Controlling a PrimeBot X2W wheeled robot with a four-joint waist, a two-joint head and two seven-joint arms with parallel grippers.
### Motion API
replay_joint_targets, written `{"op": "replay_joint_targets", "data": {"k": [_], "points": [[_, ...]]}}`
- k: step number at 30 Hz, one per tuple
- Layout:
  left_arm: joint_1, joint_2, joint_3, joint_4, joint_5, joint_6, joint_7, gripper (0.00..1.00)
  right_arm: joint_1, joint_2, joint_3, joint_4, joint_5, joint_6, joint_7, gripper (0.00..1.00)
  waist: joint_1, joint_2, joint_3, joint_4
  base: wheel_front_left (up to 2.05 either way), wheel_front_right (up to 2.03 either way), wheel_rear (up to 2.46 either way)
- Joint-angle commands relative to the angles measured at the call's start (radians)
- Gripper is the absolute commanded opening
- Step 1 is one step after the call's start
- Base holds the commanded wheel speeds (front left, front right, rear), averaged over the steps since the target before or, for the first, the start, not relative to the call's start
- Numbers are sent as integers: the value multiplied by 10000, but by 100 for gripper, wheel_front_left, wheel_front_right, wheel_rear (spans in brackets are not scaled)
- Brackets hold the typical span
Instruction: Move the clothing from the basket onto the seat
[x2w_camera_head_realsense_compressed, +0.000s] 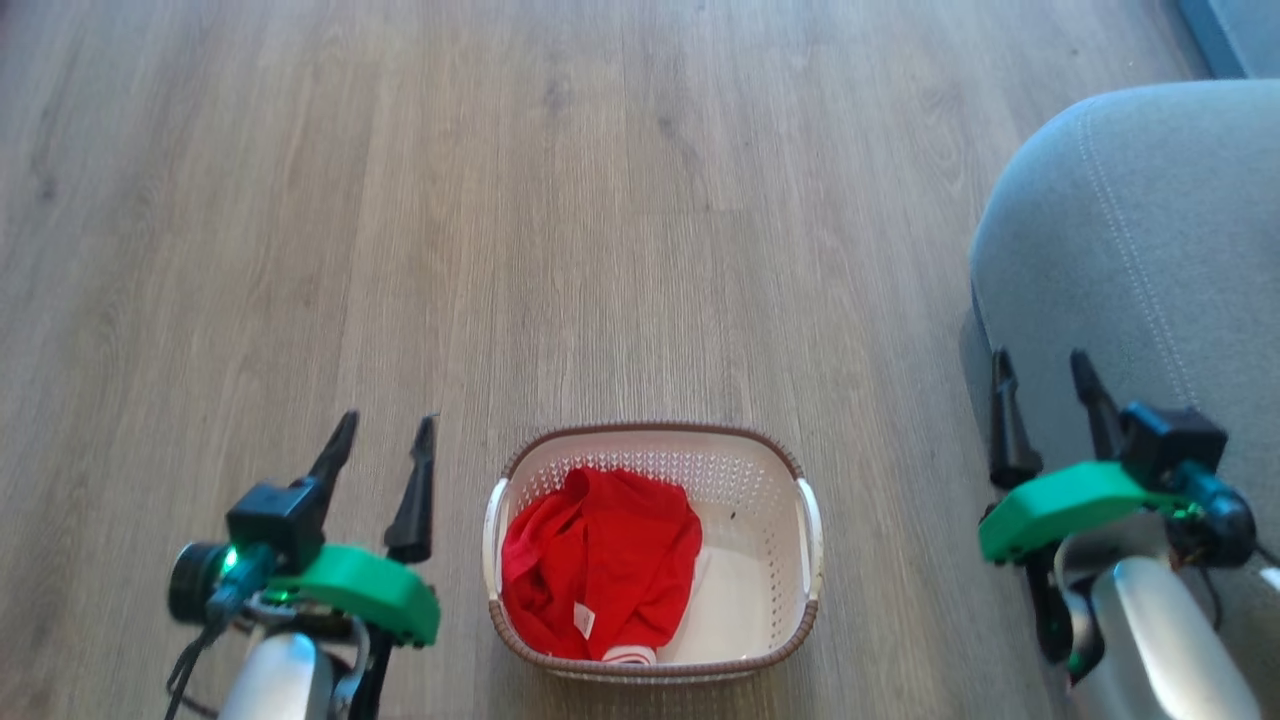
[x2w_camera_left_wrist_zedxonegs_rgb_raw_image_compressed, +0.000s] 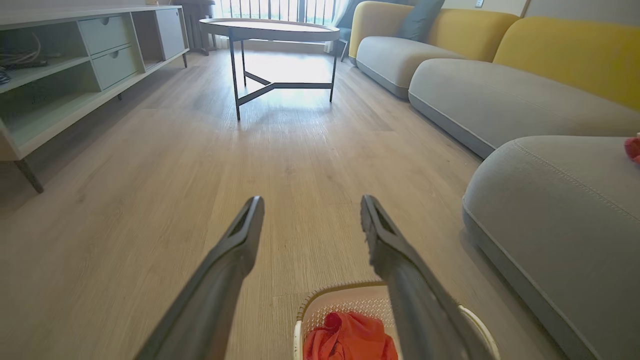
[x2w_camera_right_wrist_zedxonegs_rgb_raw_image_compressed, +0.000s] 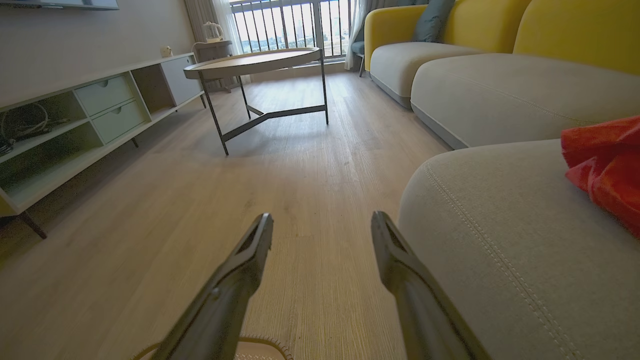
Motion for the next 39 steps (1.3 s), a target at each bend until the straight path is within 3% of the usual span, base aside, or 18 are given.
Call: {"op": "replay_joint_targets", "data": {"k": [1,16,26,39], "points": [[-166,-6,524,-370,108,103,-51,100,-36,53,305,-330,-87,23,-47,100,1,-1,-104,-26,0,0,0],[675,-37,1198,-764,415,747,-51,100,1087,330,699,-686,-553,23,-47,100,1,-1,-429,-139,0,0,0],[706,-38,1097,-845,405,849,-51,100,1186,378,598,-1099,-799,23,-47,100,1,-1,-304,-107,0,0,0],[-250,-39,505,-564,365,474,-51,100,285,443,476,-1537,-1121,23,-47,100,1,-1,1794,-294,0,0,0]]}}
